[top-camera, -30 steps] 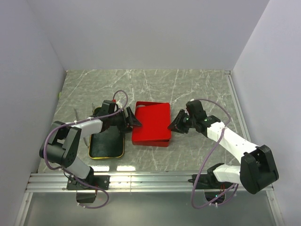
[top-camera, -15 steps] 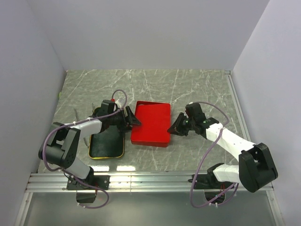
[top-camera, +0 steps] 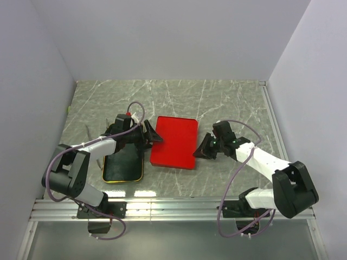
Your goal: Pack the cookies
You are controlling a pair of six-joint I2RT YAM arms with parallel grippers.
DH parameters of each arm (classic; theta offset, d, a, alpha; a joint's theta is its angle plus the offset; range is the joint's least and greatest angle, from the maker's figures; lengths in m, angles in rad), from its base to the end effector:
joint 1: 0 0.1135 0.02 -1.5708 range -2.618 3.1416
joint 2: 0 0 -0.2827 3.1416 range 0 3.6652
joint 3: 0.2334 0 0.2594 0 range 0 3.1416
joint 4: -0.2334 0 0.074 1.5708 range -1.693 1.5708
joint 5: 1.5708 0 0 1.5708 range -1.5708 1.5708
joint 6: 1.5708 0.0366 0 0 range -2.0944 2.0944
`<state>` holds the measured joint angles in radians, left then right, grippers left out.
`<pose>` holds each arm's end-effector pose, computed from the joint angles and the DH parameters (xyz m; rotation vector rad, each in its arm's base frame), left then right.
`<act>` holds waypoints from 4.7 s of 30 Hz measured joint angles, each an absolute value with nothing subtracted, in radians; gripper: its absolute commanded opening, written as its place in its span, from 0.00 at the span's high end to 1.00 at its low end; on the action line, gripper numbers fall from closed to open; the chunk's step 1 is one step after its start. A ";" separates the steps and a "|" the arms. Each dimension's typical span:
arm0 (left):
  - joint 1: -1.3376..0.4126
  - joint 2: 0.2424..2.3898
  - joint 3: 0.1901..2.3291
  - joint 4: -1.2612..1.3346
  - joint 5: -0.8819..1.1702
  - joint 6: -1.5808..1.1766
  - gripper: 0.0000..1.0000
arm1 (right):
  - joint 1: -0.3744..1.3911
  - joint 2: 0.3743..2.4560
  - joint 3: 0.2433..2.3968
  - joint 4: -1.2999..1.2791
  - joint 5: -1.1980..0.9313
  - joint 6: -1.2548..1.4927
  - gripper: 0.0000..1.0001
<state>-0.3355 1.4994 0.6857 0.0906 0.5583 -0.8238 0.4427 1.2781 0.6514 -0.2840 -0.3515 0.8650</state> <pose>0.2727 -0.1156 0.1837 -0.2857 2.4623 -1.1971 0.2155 0.1161 0.1992 0.4011 2.6468 0.9334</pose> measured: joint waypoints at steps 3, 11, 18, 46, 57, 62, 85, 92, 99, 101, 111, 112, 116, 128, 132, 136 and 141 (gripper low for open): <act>-0.336 1.485 0.684 0.090 0.554 -0.830 0.10 | 0.442 1.296 0.653 -0.262 -0.368 0.863 1.00; -0.336 1.434 0.672 0.081 0.514 -0.828 0.09 | 0.442 1.351 0.691 -0.246 -0.390 0.852 1.00; -0.339 1.404 0.671 0.056 0.499 -0.826 0.09 | 0.442 1.362 0.717 -0.267 -0.381 0.850 1.00; -0.357 1.459 0.672 0.040 0.460 -0.813 0.12 | 0.431 1.456 0.855 -0.385 -0.356 0.839 0.95; -0.360 1.558 0.719 0.004 0.458 -0.813 0.17 | 0.431 1.478 0.874 -0.387 -0.342 0.822 0.70; -0.366 1.583 0.744 -0.003 0.470 -0.813 0.16 | 0.428 1.478 0.887 -0.406 -0.319 0.804 0.63; -0.360 1.470 0.873 -0.284 0.308 -0.774 0.02 | 0.328 1.393 1.143 -0.583 -0.250 0.681 0.76; -0.358 1.303 0.898 -0.355 0.263 -0.776 0.03 | 0.271 1.582 1.277 -0.481 -0.401 0.709 1.00; -0.358 1.109 0.870 -0.412 0.253 -0.807 0.02 | 0.264 1.848 1.383 -0.398 -0.489 0.746 1.00; -0.359 1.052 0.849 -0.439 0.246 -0.817 0.02 | 0.264 1.892 1.384 -0.399 -0.486 0.755 1.00; -0.359 0.966 0.817 -0.522 0.203 -0.834 0.02 | 0.252 1.922 1.402 -0.415 -0.480 0.764 1.00; -0.359 0.967 0.818 -0.529 0.195 -0.833 0.02 | 0.250 1.921 1.407 -0.419 -0.482 0.763 1.00; -0.359 0.979 0.859 -0.583 0.139 -0.825 0.01 | 0.239 1.896 1.444 -0.455 -0.494 0.750 1.00; -0.358 0.943 1.102 -0.668 -0.167 -0.781 0.01 | 0.231 1.263 1.328 -0.464 -0.562 0.712 0.53; -0.358 0.859 1.077 -0.670 -0.340 -0.780 0.01 | 0.231 1.108 1.279 -0.521 -0.552 0.683 0.48; -0.356 0.730 0.974 -0.633 -0.483 -0.741 0.00 | 0.231 1.050 1.248 -0.609 -0.521 0.658 0.40; -0.356 0.641 0.810 -0.512 -0.567 -0.643 0.01 | 0.231 0.957 1.224 -0.725 -0.490 0.653 0.35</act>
<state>-0.3565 0.6415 0.8101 -0.5117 -0.5671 -0.6434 0.2310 0.9569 1.2243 -0.7250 -0.4896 0.6529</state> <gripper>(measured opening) 0.994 0.639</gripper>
